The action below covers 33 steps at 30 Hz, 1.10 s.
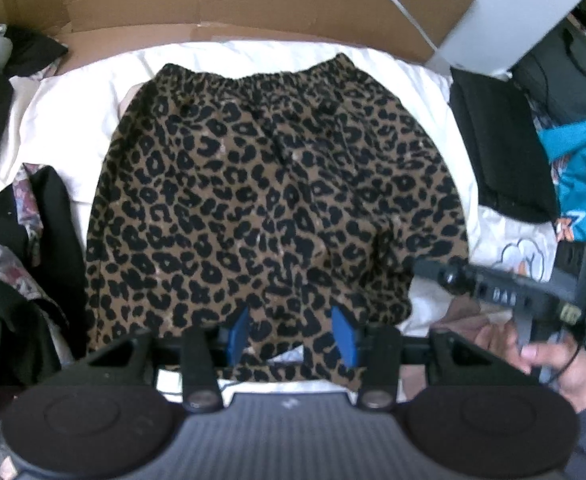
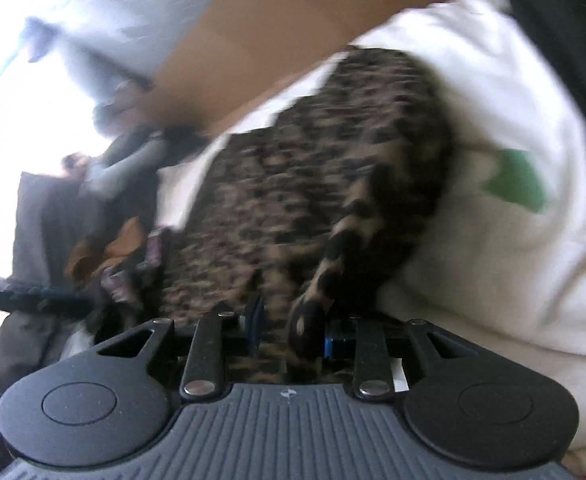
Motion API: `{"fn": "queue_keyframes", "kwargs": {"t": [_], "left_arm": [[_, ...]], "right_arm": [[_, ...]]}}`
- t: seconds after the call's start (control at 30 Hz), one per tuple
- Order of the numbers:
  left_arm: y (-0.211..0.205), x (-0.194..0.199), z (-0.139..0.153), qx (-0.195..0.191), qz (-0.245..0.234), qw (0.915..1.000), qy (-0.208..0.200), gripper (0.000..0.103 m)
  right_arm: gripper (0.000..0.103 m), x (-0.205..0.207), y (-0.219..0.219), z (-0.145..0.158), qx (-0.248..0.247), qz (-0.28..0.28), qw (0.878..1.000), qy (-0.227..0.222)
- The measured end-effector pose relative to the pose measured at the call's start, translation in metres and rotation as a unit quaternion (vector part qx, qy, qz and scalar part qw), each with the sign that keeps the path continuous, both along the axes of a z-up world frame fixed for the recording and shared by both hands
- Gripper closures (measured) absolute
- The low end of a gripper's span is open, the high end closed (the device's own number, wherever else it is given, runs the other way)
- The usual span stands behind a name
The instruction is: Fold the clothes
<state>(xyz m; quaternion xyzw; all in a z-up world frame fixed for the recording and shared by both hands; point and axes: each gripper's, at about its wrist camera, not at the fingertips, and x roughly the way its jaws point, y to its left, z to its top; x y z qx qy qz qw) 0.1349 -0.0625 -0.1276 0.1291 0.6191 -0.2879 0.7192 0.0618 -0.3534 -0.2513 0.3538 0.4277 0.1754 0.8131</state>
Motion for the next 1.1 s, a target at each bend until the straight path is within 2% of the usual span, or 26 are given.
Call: {"fn": "queue_keyframes", "kwargs": {"t": [0.13,0.3,0.47,0.53,0.63,0.7,0.73,0.87,0.9,1.1], "left_arm": [[-0.016,0.005,-0.01,-0.007,0.006,1.0,0.001,0.053],[-0.04,0.016,-0.025,-0.021,-0.006,0.9996,-0.021,0.053],[-0.063,0.024,-0.027,-0.064,-0.016,0.9977,-0.012,0.053],[-0.074,0.021,-0.026,-0.093,-0.041,0.9947,-0.015,0.053],[-0.089,0.013,-0.026,-0.143,-0.087,0.9856,-0.019,0.051],[-0.096,0.012,-0.034,-0.149,-0.094,0.9844,-0.008,0.051],[-0.1,0.012,-0.039,-0.15,-0.096,0.984,-0.001,0.051],[-0.106,0.011,-0.061,-0.148,-0.111,0.9822,0.033,0.05],[-0.104,0.011,-0.066,-0.147,-0.111,0.9822,0.037,0.049],[-0.105,0.013,-0.083,-0.155,-0.106,0.9799,0.068,0.046]], "right_arm": [[0.07,0.011,0.016,-0.002,-0.003,0.023,1.0,-0.021],[0.07,0.016,0.022,-0.005,-0.006,0.017,1.0,-0.022],[0.07,0.012,0.019,-0.005,-0.001,0.014,0.999,-0.03],[0.07,0.012,0.02,-0.004,-0.003,0.015,0.999,-0.04],[0.07,0.012,0.024,-0.004,-0.004,0.013,0.999,-0.049],[0.067,0.012,0.026,-0.004,-0.004,0.012,0.998,-0.055],[0.061,0.012,0.028,-0.004,-0.006,0.012,0.998,-0.058],[0.056,0.011,0.036,-0.004,-0.02,0.02,0.998,-0.064],[0.052,0.011,0.038,-0.005,-0.024,0.023,0.998,-0.061],[0.051,0.009,0.042,-0.013,-0.034,0.03,0.998,-0.05]]}}
